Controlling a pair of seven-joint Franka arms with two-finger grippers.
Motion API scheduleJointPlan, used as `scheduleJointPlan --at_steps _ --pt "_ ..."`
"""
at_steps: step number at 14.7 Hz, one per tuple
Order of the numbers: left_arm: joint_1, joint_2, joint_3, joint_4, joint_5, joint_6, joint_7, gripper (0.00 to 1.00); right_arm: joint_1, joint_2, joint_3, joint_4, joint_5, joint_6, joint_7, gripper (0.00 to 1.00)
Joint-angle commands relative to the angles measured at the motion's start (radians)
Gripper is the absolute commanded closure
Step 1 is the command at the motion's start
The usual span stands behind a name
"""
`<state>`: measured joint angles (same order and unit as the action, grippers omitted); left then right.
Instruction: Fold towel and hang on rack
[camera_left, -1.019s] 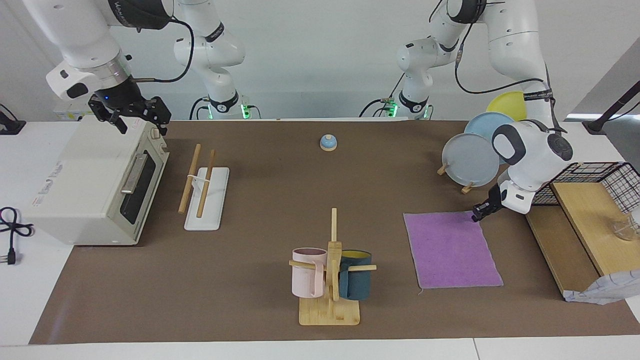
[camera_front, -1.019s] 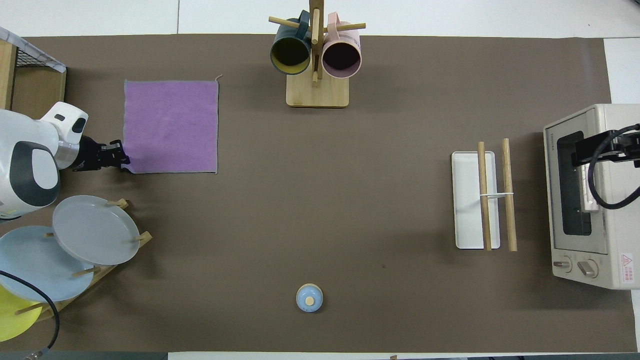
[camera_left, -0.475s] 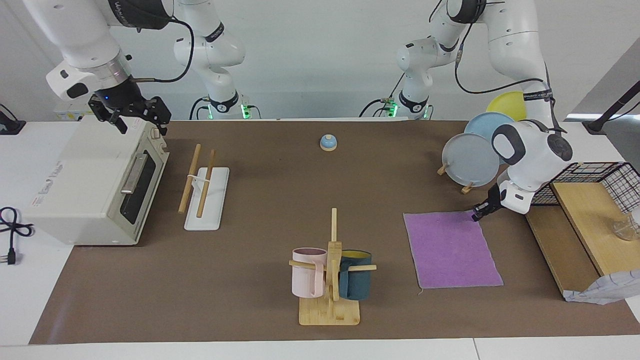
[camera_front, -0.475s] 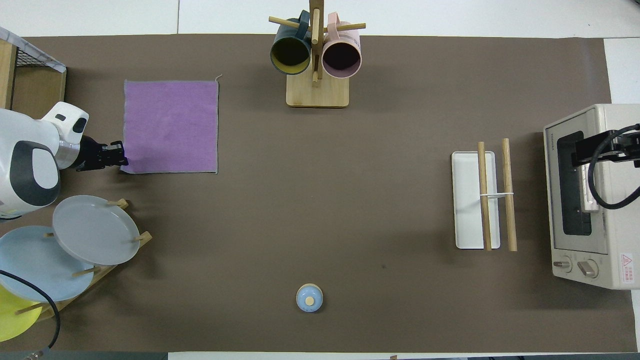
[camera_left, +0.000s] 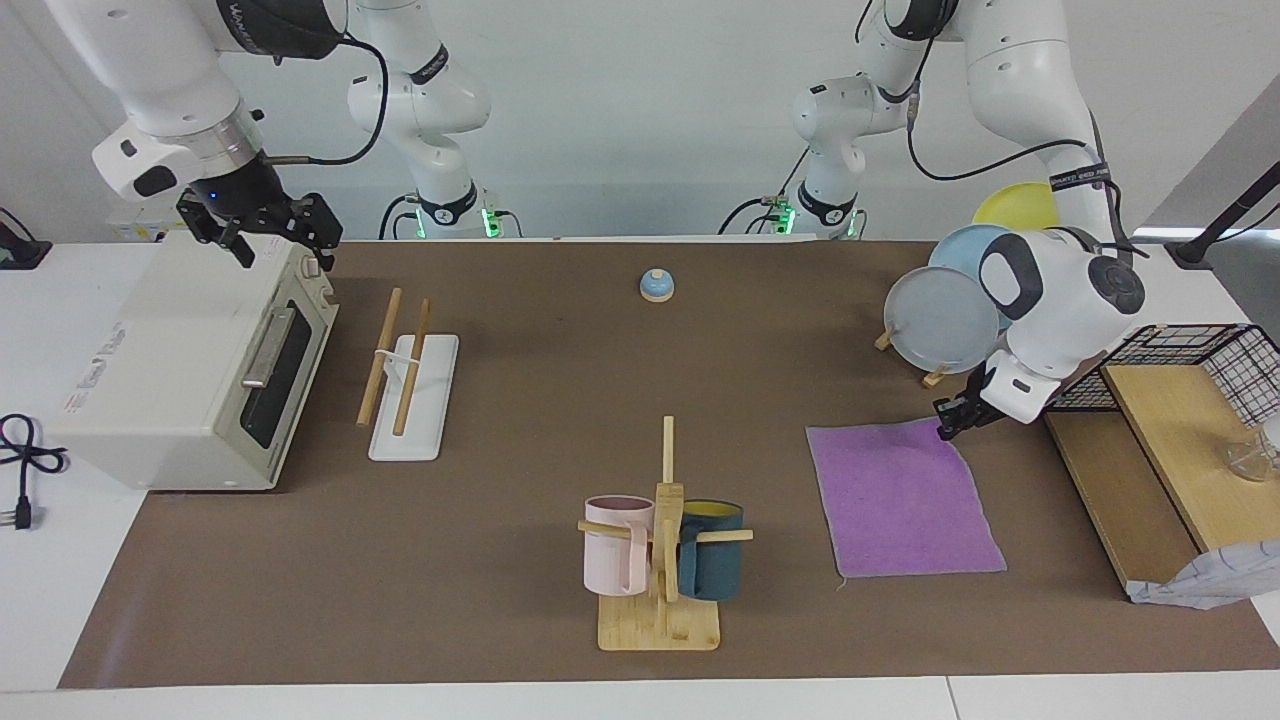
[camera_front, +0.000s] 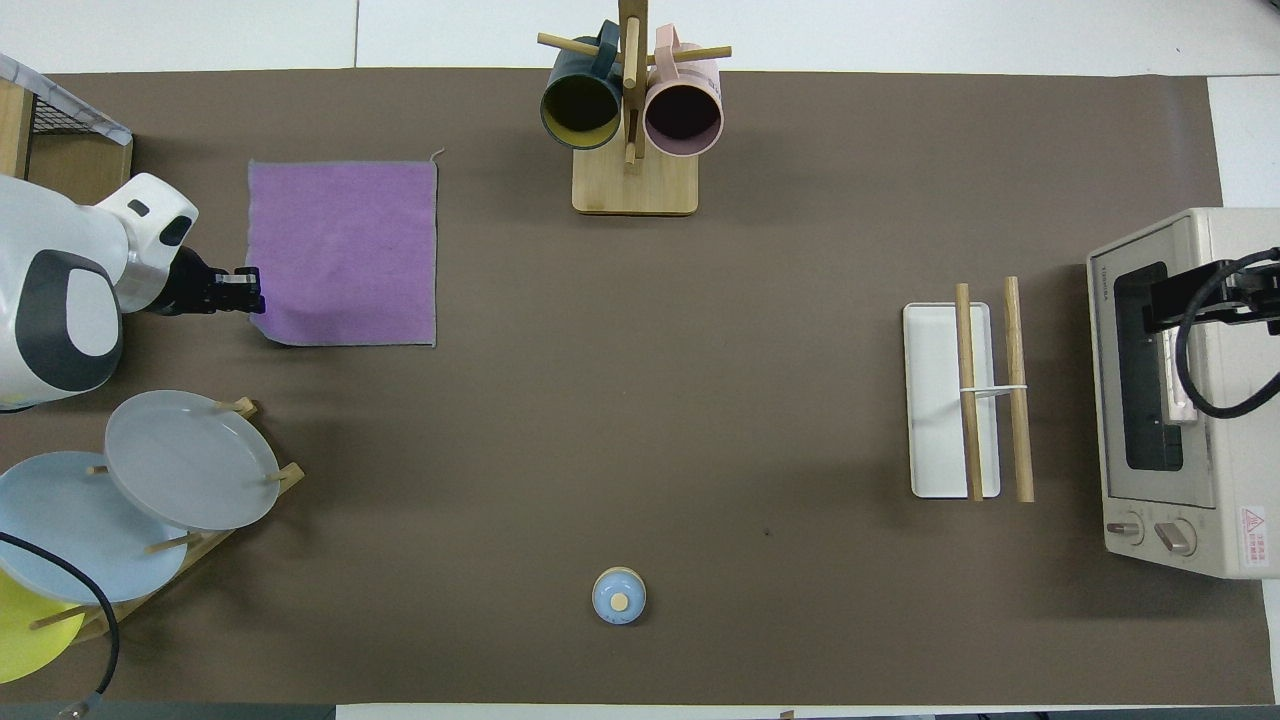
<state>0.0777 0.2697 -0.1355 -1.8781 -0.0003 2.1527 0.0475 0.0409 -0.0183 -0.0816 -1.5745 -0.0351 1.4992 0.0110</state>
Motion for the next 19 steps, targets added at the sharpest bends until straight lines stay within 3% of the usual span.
scheduleJointPlan --at_steps 1,4,6,10,11,12,16,19 --pt "-0.180 -0.026 0.016 0.016 0.175 -0.047 0.002 1.00 -0.009 -0.014 0.005 -0.018 0.020 0.003 0.001 0.00" --pt "-0.306 -0.032 0.016 -0.018 0.276 -0.034 -0.009 1.00 -0.009 -0.014 0.005 -0.018 0.020 0.001 0.001 0.00" --pt "-0.372 -0.011 0.014 -0.064 0.284 0.034 -0.191 1.00 -0.007 -0.014 0.005 -0.018 0.020 0.003 0.000 0.00" --pt "-0.394 0.009 0.011 -0.095 0.281 0.087 -0.296 1.00 -0.007 -0.015 0.005 -0.018 0.020 0.001 0.000 0.00" --pt "-0.391 0.009 0.011 -0.095 0.276 0.085 -0.302 0.46 -0.007 -0.015 0.005 -0.018 0.020 0.003 0.000 0.00" --pt "-0.391 0.008 0.011 -0.099 0.270 0.084 -0.305 0.00 -0.007 -0.015 0.005 -0.018 0.020 0.003 0.000 0.00" --pt "-0.360 -0.021 0.010 -0.090 0.200 0.053 -0.288 0.00 -0.007 -0.015 0.005 -0.018 0.020 0.003 0.001 0.00" --pt "-0.279 -0.024 0.010 -0.082 0.064 0.075 -0.201 0.00 -0.009 -0.015 0.005 -0.016 0.020 0.003 0.000 0.00"
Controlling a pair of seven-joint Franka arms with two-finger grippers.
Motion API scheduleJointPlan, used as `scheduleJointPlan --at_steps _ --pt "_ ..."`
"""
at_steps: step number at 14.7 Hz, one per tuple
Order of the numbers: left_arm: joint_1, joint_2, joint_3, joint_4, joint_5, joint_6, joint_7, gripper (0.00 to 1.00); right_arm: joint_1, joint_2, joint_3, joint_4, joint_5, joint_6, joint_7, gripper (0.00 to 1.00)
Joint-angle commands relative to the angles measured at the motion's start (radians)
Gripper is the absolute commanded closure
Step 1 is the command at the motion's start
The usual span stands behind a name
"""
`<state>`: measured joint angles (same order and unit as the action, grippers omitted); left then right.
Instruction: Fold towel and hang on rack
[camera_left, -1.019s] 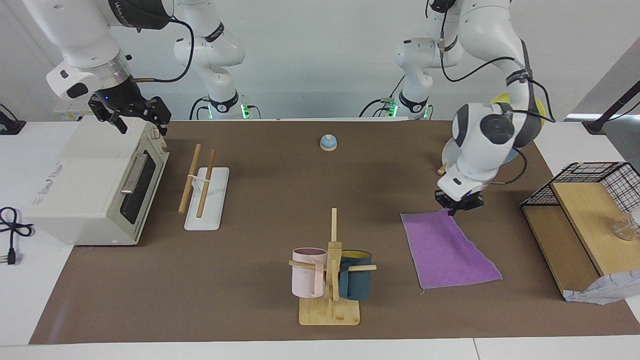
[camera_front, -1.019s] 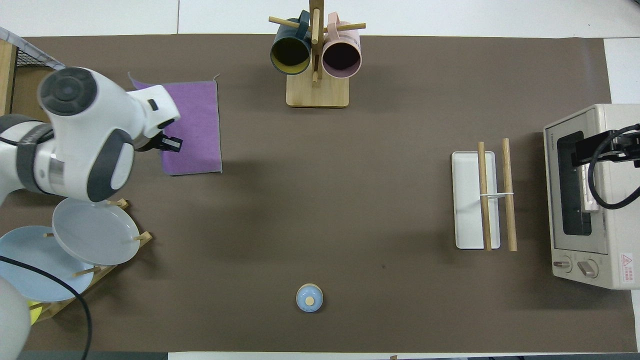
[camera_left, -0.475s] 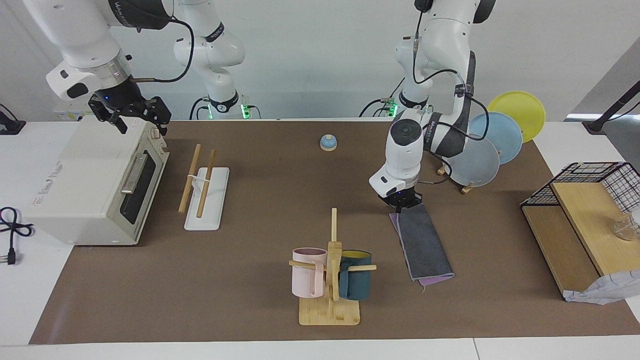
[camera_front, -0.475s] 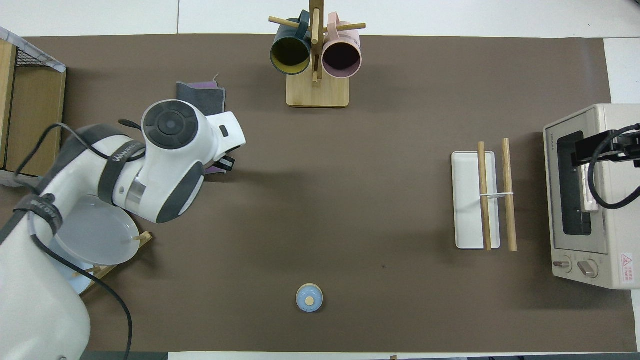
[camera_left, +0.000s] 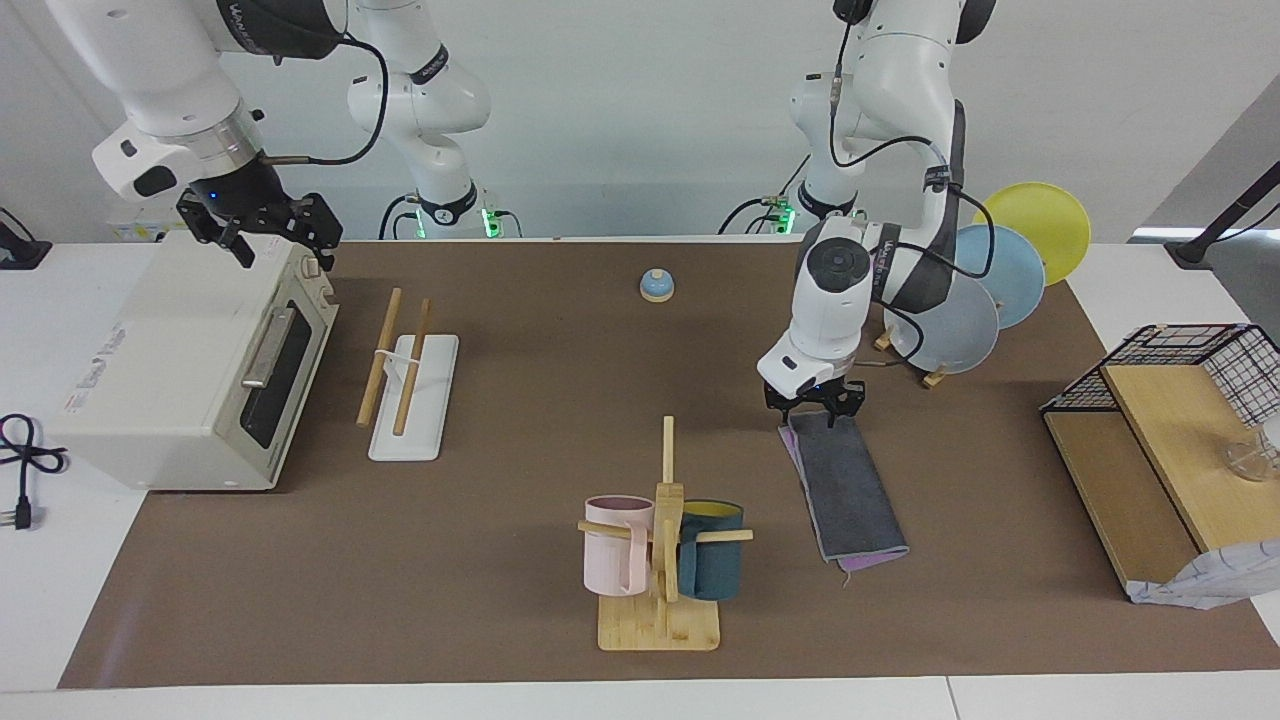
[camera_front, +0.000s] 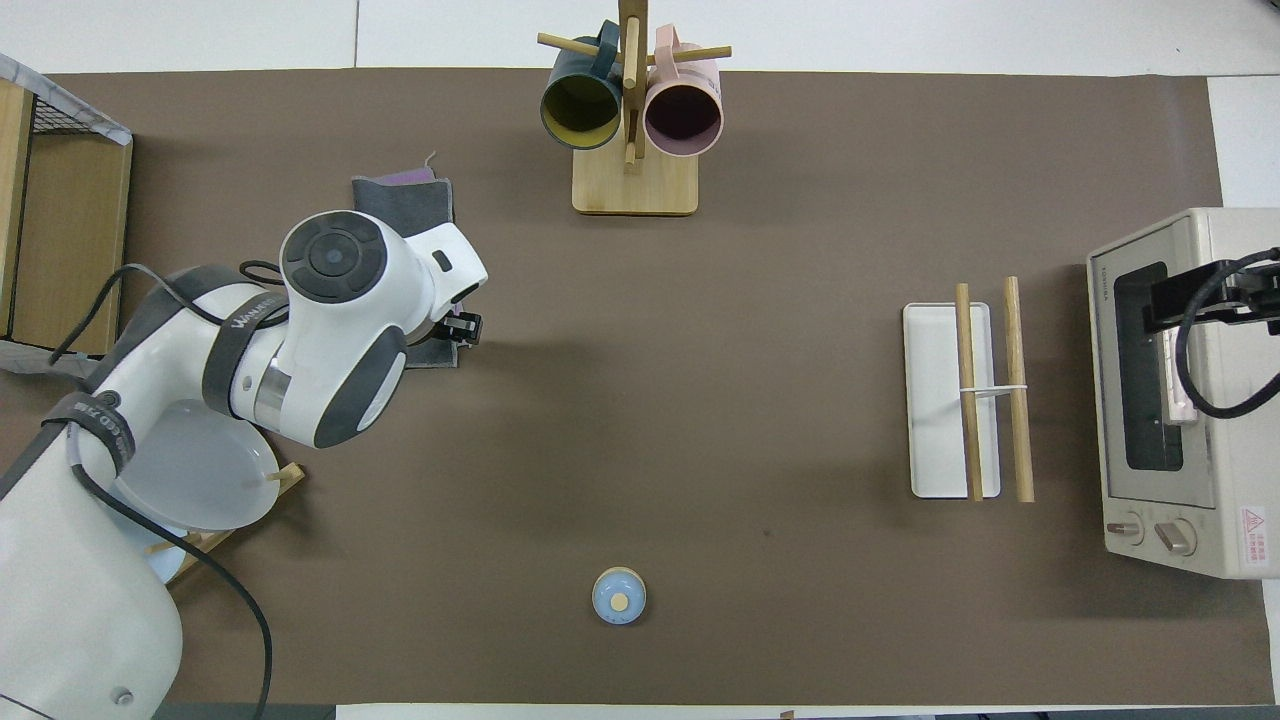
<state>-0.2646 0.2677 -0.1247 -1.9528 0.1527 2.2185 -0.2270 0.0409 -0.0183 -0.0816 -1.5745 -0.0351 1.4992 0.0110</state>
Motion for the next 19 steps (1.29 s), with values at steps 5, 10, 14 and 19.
scheduleJointPlan --at_steps 5,10,14,19 --pt "0.214 -0.012 -0.001 -0.047 -0.385 0.118 0.375 0.00 -0.009 -0.014 0.005 -0.018 0.020 0.003 0.001 0.00" --pt "0.242 0.033 -0.003 -0.089 -0.550 0.207 0.514 0.12 -0.009 -0.015 0.005 -0.018 0.020 0.003 0.001 0.00" --pt "0.242 0.056 -0.003 -0.083 -0.590 0.216 0.538 0.16 -0.009 -0.014 0.005 -0.018 0.020 0.003 0.001 0.00" --pt "0.240 0.068 -0.003 -0.078 -0.598 0.221 0.540 0.32 -0.009 -0.015 0.005 -0.018 0.021 0.003 0.001 0.00"
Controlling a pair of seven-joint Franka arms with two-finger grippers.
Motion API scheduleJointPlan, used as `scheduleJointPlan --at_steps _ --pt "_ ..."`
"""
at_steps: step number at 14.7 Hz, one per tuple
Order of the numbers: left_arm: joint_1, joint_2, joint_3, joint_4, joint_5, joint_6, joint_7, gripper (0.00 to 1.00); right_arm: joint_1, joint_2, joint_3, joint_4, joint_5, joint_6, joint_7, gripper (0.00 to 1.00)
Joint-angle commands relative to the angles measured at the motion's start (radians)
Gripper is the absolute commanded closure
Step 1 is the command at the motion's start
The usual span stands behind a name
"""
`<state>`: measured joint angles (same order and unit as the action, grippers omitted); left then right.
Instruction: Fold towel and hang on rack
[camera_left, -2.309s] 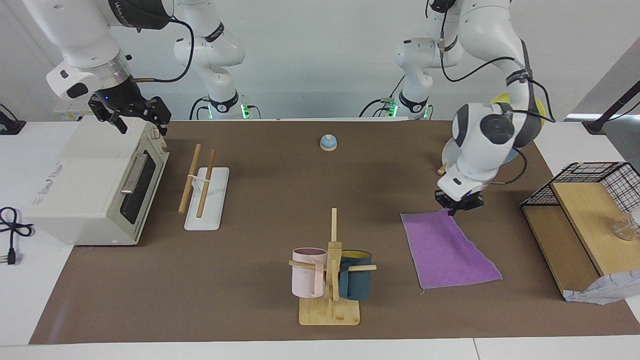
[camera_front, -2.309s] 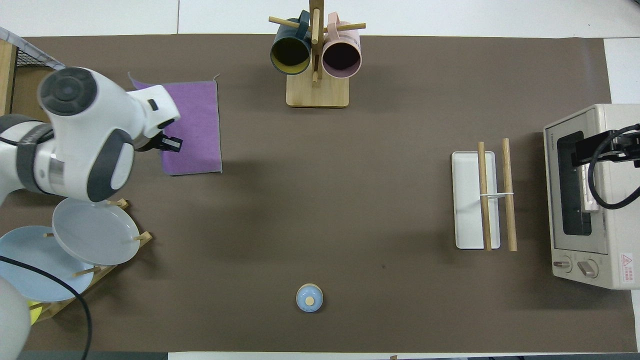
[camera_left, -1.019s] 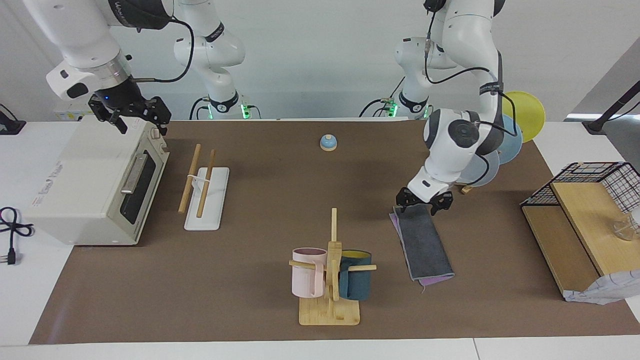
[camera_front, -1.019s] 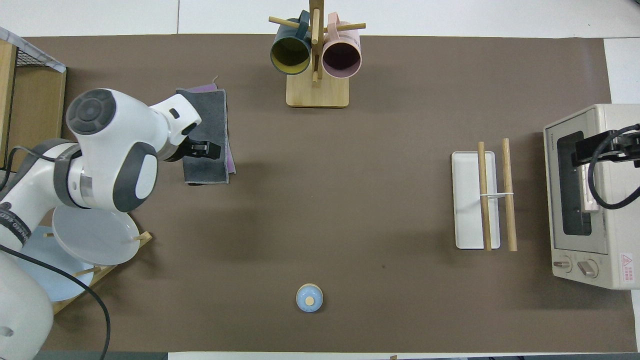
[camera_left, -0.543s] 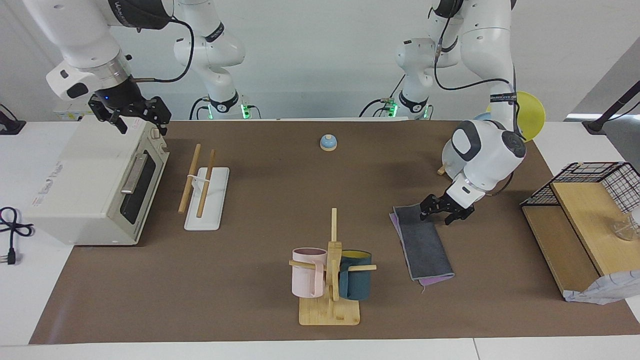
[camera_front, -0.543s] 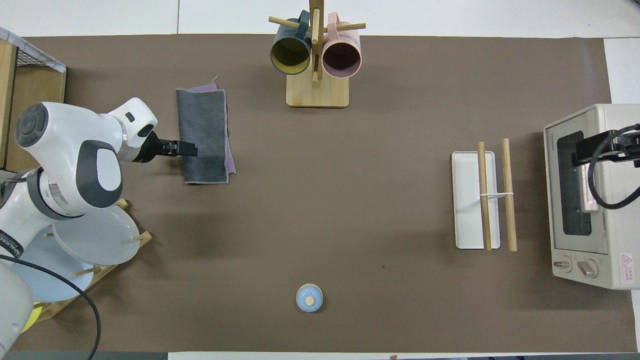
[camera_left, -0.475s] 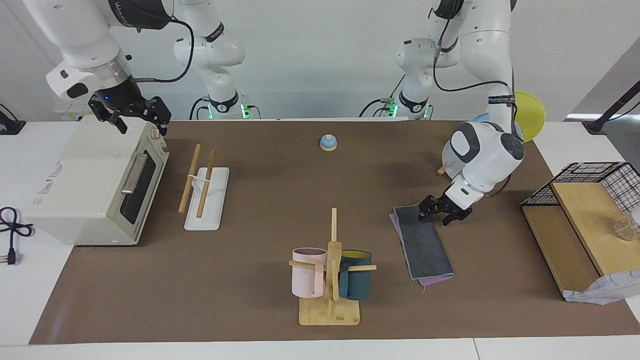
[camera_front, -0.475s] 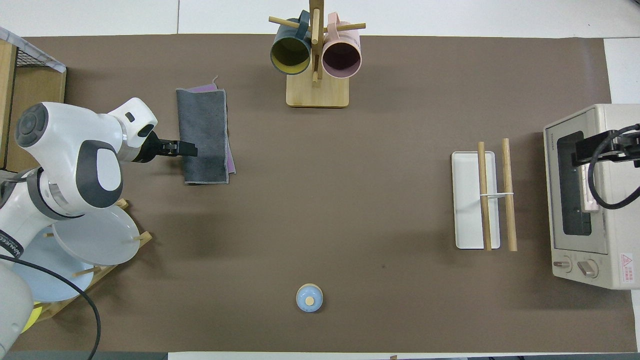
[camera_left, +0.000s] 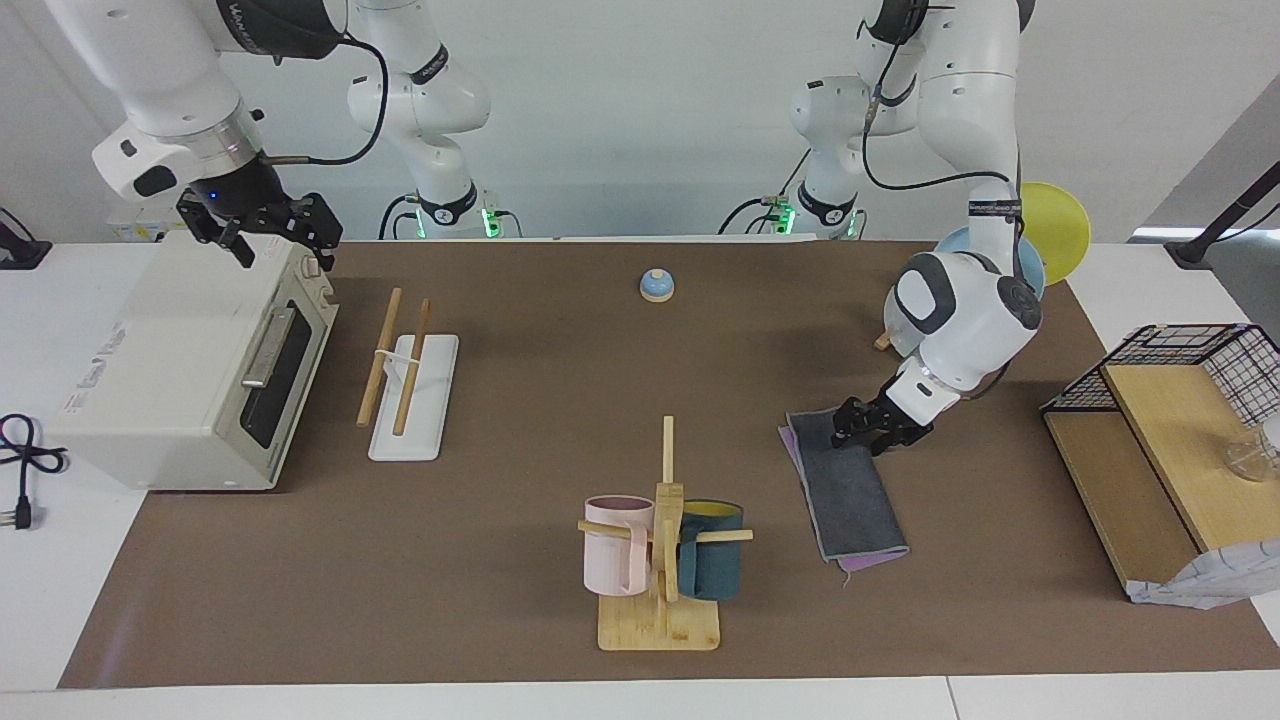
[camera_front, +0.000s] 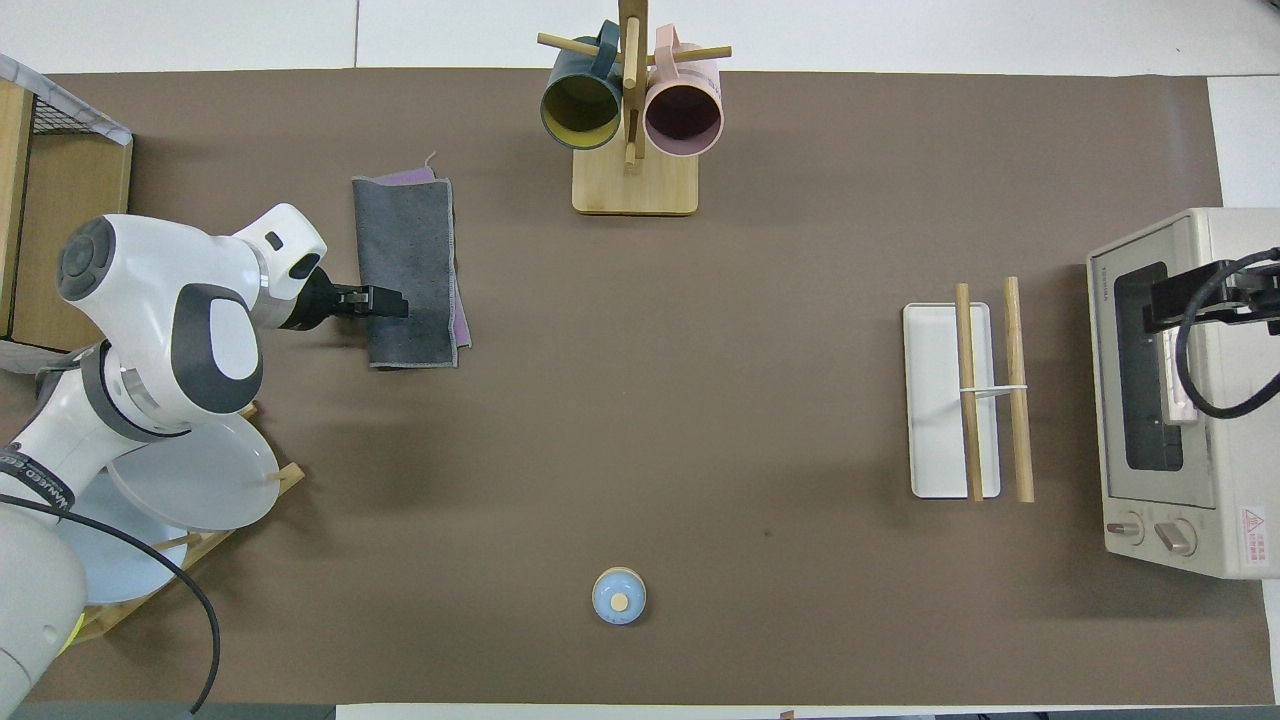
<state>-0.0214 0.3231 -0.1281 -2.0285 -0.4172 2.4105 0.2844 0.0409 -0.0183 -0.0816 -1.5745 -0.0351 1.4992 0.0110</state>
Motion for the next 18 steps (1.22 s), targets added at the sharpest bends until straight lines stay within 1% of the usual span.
scheduleJointPlan --at_steps 1,3,4,5,7,9,12,14,16,18 --pt "-0.002 0.019 0.001 0.001 -0.028 0.032 0.029 0.34 -0.009 -0.015 0.005 -0.018 0.020 0.001 0.001 0.00" --pt "-0.003 0.031 0.001 0.002 -0.031 0.041 0.029 0.38 -0.009 -0.014 0.005 -0.018 0.020 0.003 0.001 0.00" --pt "-0.002 0.033 0.001 0.005 -0.031 0.041 0.029 0.42 -0.009 -0.015 0.005 -0.018 0.020 0.001 0.001 0.00" --pt "-0.003 0.034 0.001 0.005 -0.032 0.041 0.029 0.50 -0.009 -0.014 0.005 -0.018 0.020 0.003 0.001 0.00" --pt "-0.002 0.034 0.001 0.005 -0.032 0.041 0.027 0.77 -0.009 -0.014 0.005 -0.018 0.020 0.003 0.001 0.00" --pt "-0.002 0.033 0.001 0.005 -0.032 0.036 0.027 0.99 -0.009 -0.015 0.005 -0.018 0.020 0.003 0.001 0.00" --pt "0.000 0.031 0.001 0.005 -0.037 0.022 0.018 1.00 -0.010 -0.015 0.005 -0.018 0.020 0.003 0.001 0.00" --pt "0.001 0.024 0.002 0.026 -0.063 -0.010 -0.014 1.00 -0.010 -0.015 0.005 -0.018 0.020 0.003 0.001 0.00" --pt "0.000 -0.007 0.005 0.065 -0.065 -0.080 -0.135 1.00 -0.010 -0.015 0.005 -0.018 0.020 0.003 0.001 0.00" --pt "-0.012 -0.053 0.007 0.103 -0.054 -0.158 -0.282 1.00 -0.010 -0.015 0.005 -0.018 0.020 0.001 0.001 0.00"
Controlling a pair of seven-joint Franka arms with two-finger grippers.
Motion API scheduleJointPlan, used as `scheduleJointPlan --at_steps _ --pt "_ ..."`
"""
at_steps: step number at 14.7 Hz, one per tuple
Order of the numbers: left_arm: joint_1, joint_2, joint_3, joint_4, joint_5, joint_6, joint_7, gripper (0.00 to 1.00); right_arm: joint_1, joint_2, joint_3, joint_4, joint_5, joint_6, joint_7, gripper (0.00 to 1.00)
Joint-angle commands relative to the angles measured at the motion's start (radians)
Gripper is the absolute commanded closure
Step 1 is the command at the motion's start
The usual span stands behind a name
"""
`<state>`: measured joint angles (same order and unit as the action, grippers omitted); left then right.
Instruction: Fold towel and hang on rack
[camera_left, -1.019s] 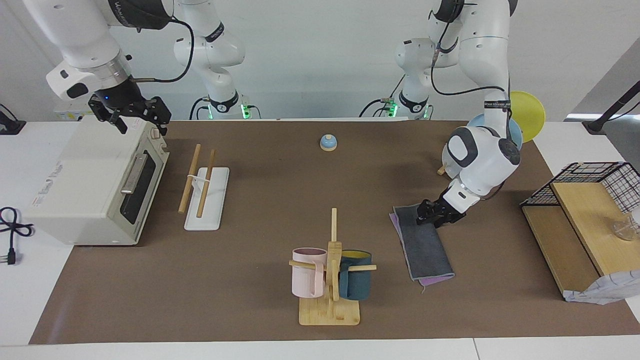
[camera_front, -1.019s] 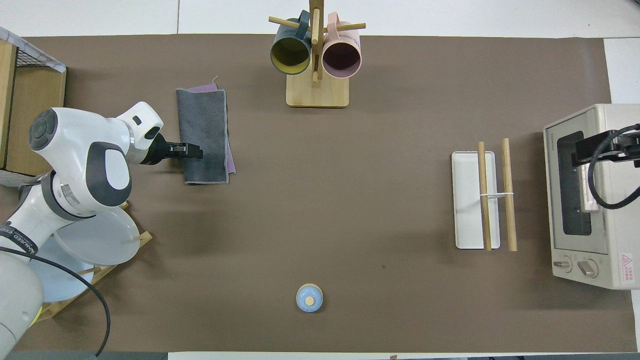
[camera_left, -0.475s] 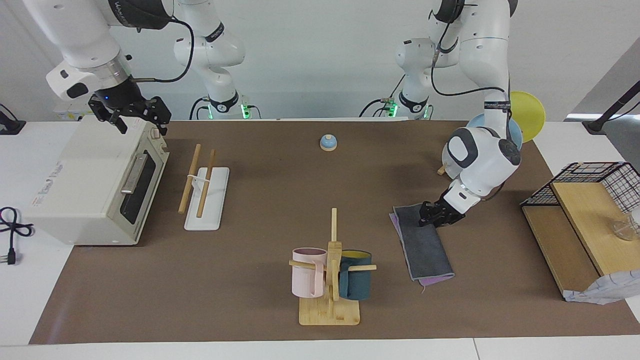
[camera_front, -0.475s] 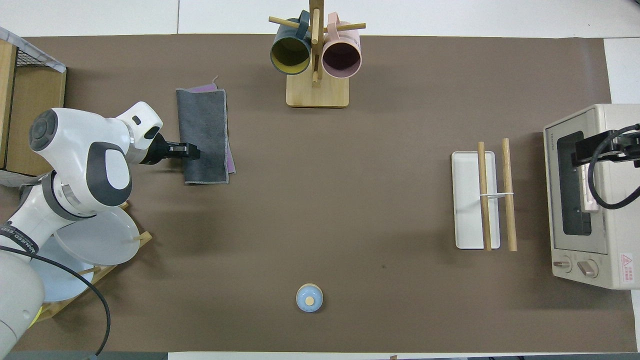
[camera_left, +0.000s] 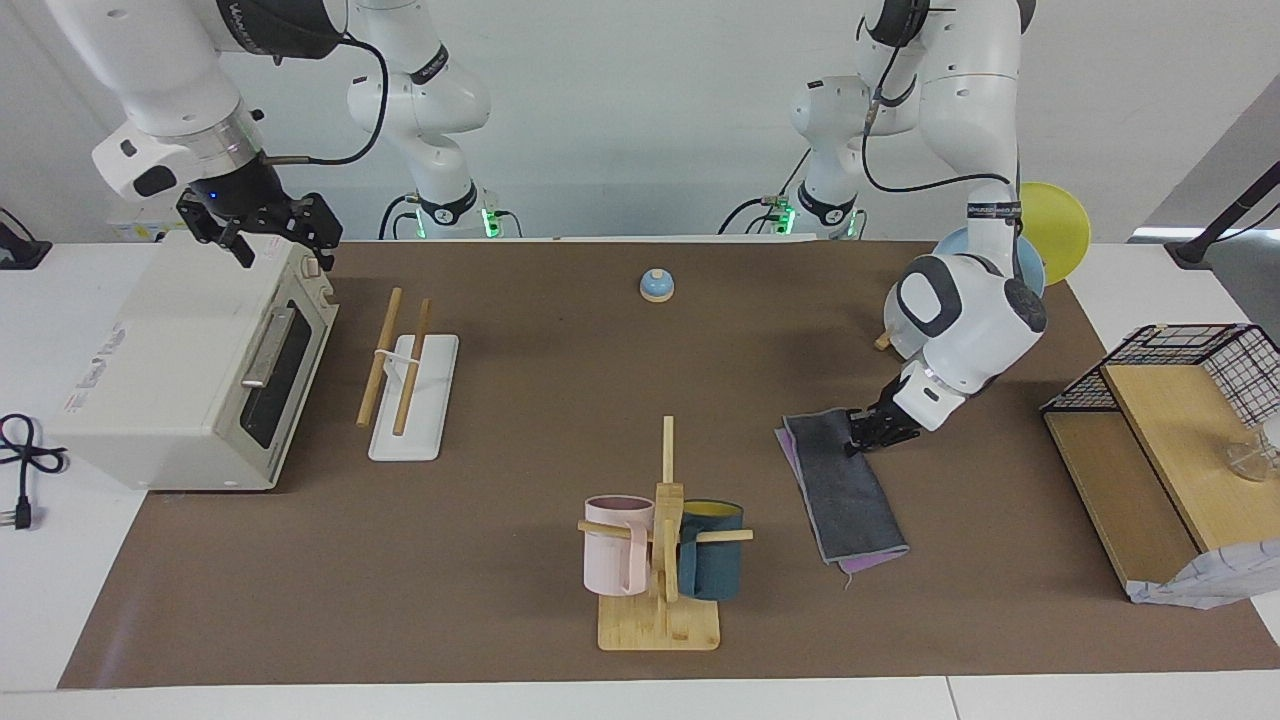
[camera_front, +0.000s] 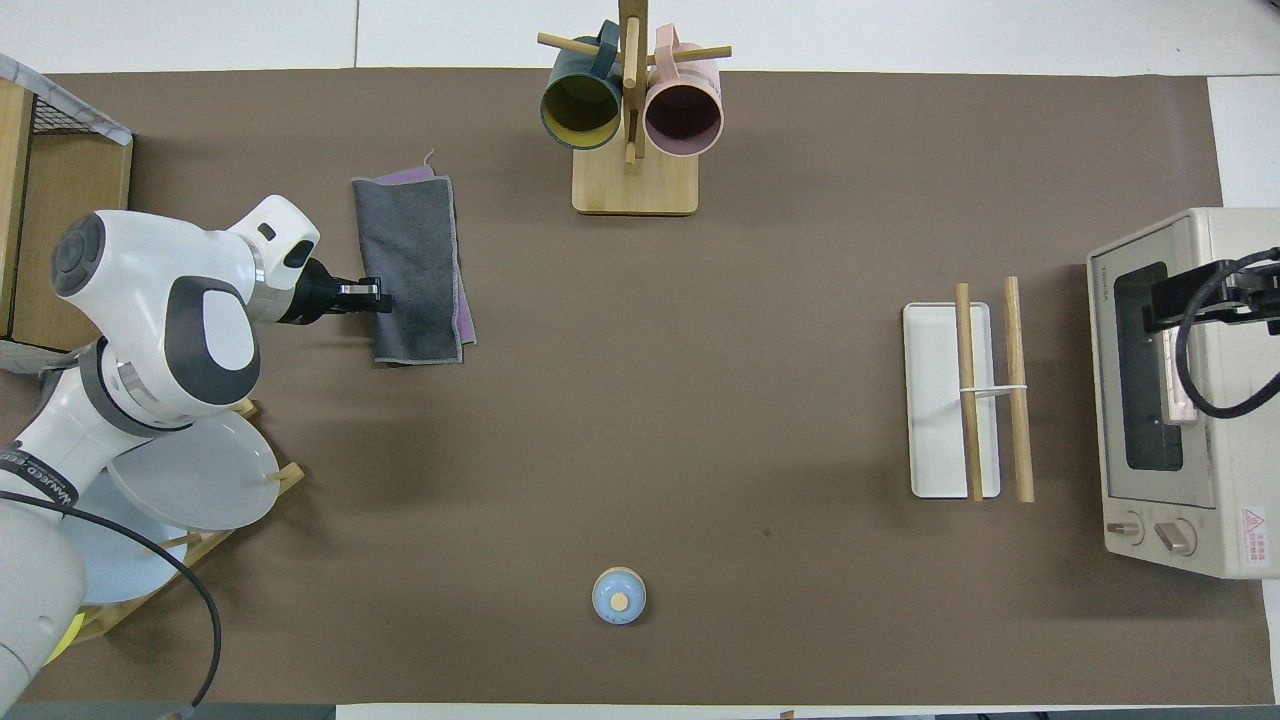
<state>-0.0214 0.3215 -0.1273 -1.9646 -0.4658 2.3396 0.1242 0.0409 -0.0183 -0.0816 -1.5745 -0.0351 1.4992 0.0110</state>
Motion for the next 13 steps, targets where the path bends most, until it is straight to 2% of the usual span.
scheduleJointPlan --at_steps 1,4,5,7,9,13 --pt "-0.017 -0.073 0.005 0.056 -0.001 -0.124 -0.227 1.00 -0.009 -0.015 0.005 -0.018 0.020 0.001 -0.002 0.00" --pt "-0.075 -0.128 0.003 0.088 0.087 -0.167 -0.559 1.00 -0.006 -0.031 0.008 -0.053 0.038 0.016 -0.017 0.00" --pt "-0.093 -0.134 0.003 0.113 0.111 -0.196 -0.665 1.00 -0.007 -0.032 0.006 -0.068 0.116 0.047 0.000 0.00" --pt "-0.135 -0.139 0.002 0.183 0.157 -0.262 -0.869 1.00 -0.006 -0.051 0.006 -0.128 0.257 0.151 0.160 0.00" --pt "-0.187 -0.160 0.000 0.223 0.183 -0.302 -1.082 1.00 -0.003 -0.068 0.013 -0.177 0.381 0.206 0.315 0.00" --pt "-0.284 -0.229 0.000 0.240 0.202 -0.299 -1.660 1.00 0.111 -0.083 0.028 -0.251 0.536 0.379 0.674 0.00"
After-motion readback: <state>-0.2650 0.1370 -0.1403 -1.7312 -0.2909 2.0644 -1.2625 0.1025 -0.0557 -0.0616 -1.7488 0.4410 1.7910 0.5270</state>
